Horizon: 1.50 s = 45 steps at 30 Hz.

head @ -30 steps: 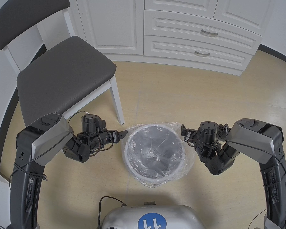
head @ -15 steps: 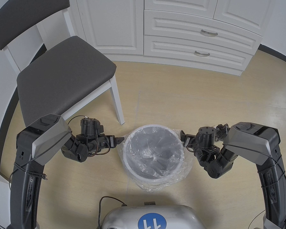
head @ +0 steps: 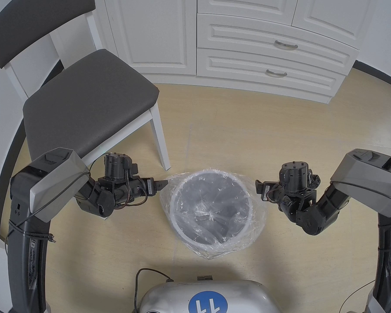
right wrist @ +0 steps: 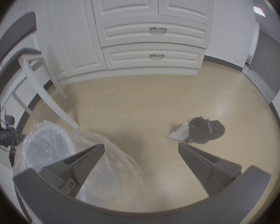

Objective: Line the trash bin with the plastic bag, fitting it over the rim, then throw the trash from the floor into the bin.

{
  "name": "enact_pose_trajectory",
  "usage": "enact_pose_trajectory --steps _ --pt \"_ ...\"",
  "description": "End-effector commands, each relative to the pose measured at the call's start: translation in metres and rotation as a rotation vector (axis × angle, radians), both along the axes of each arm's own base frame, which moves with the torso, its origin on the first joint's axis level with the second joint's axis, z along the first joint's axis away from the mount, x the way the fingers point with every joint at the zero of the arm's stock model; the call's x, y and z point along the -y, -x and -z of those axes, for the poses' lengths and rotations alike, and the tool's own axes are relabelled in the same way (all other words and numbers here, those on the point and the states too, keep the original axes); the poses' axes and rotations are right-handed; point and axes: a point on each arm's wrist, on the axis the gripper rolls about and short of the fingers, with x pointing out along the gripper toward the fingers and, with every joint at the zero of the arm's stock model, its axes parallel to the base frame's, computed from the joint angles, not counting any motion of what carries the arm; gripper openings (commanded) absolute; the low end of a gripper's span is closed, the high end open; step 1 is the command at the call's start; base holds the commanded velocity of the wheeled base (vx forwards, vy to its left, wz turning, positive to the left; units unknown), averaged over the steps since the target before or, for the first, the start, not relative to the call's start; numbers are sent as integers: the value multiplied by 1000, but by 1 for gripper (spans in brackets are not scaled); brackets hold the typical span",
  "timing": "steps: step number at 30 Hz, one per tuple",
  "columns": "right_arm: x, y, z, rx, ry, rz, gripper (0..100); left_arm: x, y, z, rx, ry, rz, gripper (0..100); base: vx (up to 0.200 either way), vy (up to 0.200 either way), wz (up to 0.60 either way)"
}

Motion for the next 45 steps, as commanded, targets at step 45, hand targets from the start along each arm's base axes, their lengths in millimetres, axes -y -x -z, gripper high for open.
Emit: enact_pose_trajectory --steps 45 --pt "8 17 42 -243 88 -86 100 20 16 45 -104 -53 74 100 0 0 0"
